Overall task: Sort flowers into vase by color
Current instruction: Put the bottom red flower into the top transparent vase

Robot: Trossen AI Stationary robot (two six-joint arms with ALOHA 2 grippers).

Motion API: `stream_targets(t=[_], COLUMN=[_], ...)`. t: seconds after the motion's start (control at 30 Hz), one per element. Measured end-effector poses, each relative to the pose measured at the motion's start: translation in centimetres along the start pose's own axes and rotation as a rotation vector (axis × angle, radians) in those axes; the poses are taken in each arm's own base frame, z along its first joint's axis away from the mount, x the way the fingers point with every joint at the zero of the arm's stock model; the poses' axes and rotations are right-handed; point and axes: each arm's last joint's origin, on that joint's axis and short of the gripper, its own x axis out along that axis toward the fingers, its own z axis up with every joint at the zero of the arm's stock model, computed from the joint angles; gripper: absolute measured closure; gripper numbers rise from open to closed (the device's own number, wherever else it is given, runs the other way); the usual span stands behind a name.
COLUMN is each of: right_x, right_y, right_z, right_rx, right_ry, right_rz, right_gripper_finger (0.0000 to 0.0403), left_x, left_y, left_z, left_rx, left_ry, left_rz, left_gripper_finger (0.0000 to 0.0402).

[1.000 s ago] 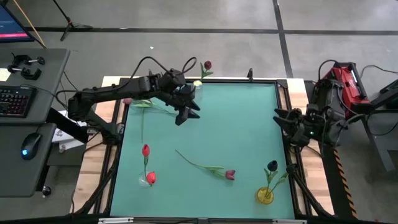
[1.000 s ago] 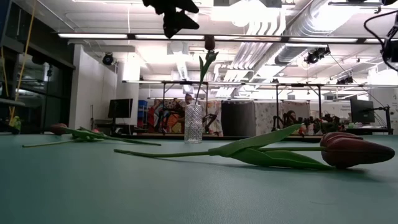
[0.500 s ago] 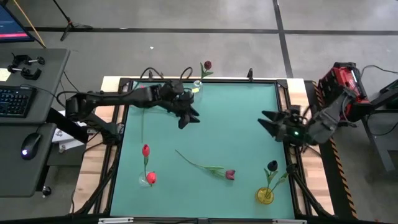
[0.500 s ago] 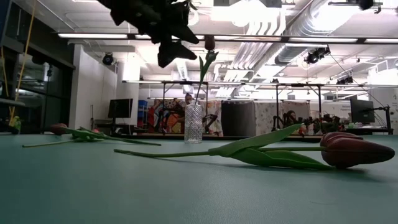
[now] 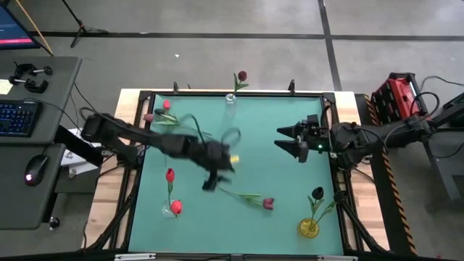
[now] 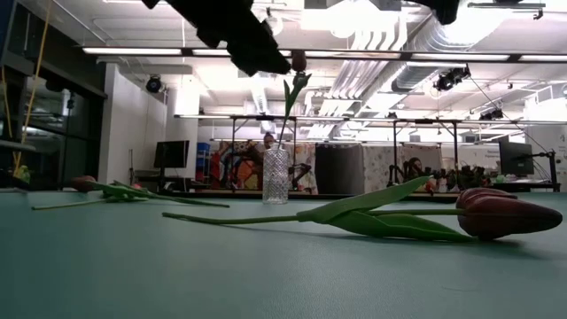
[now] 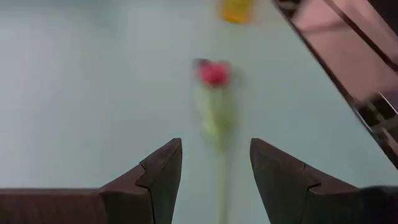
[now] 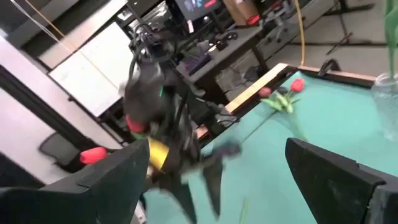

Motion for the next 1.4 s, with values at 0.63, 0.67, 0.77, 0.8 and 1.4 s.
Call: stream_targets(t=[0.63, 0.67, 0.77, 0.8, 1.4], right_x=[-0.5, -0.5, -0.5, -0.5, -0.5], right_y=[0.0, 0.0, -0.1, -0.1, 0.0], right_z=[0.3, 0.3, 0.3, 0.3, 0.3], right_rx=[0.056, 0.056, 0.054, 0.054, 0.066], right_ry=[-0.009, -0.009, -0.005, -0.004, -0.012], right_rz=[0.008, 0.008, 0.006, 0.005, 0.012], right_gripper_finger=[0.0039, 0.0039, 0.0039, 0.0039, 0.0039], left_x=[13.0, 13.2, 13.7, 13.8, 10.7], left_y=[-3.7, -3.6, -3.2, -3.0, 1.5], left_z=[-3.3, -3.5, -4.2, -4.3, -2.7], left_rx=[0.093, 0.092, 0.088, 0.083, -0.177], left_ry=[0.206, 0.215, 0.246, 0.249, 0.209], left_rz=[0.098, 0.100, 0.109, 0.112, 0.172], left_gripper_finger=[0.0226, 0.0226, 0.0226, 0.0226, 0.0397])
